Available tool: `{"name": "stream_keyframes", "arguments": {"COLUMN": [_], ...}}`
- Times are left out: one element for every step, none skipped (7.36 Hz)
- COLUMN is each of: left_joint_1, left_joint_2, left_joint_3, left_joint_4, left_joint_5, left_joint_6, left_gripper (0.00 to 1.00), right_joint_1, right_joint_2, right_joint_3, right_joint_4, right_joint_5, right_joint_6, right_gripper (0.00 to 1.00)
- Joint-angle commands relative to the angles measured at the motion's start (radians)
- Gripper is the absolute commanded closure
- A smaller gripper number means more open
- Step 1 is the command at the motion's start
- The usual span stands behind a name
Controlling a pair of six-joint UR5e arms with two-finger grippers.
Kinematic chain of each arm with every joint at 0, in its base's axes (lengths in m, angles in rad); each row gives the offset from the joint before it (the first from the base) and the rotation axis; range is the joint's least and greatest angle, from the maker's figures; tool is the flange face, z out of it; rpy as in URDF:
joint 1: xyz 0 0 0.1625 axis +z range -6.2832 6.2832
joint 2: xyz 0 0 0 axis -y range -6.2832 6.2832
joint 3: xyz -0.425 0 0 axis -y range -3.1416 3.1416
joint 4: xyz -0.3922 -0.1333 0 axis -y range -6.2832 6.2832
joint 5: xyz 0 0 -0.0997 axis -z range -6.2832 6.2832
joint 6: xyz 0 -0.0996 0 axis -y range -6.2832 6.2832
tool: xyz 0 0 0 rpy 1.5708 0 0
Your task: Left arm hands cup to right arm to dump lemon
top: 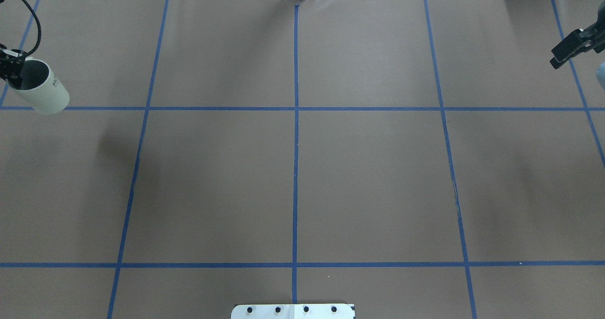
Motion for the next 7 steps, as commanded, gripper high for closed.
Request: {"name": "stream_keyframes", "arguments": {"left_joint_1": [0.009,0.056,0.099,0.145,0.148,0.148,0.144], "left_joint_2": [0.133,0.174,0.182,0.184,0.204,0.224,0.229], "left_joint_3": [-0.003,0.004,0.004,0.004,0.0,-0.003,-0.009], "left_joint_4": [-0.181,-0.272,-0.339,-0.358,-0.359,-0.357,-0.359], "left_joint_5": [-0.07,-0.068,-0.068,-0.062,-0.062,-0.061,-0.056], "left_joint_6": [-0.049,-0.108,-0.196,-0.222,-0.216,-0.209,-0.206], "left_gripper": [1.0,1.0,1.0,1.0,1.0,0.88,0.01], "right_joint_1": [0.031,0.053,0.064,0.065,0.071,0.07,0.073], "right_joint_2": [-0.075,-0.092,-0.1,-0.106,-0.12,-0.132,-0.137], "right_joint_3": [0.021,0.022,0.021,0.024,0.03,0.035,0.036], "right_joint_4": [-0.006,-0.009,-0.013,-0.025,-0.023,-0.025,-0.023], "right_joint_5": [0.023,0.024,0.024,0.027,0.039,0.038,0.039], "right_joint_6": [-0.021,-0.053,-0.077,-0.077,-0.077,-0.077,-0.071], "right_gripper": [0.0,0.0,0.0,0.0,0.0,0.0,0.0]}}
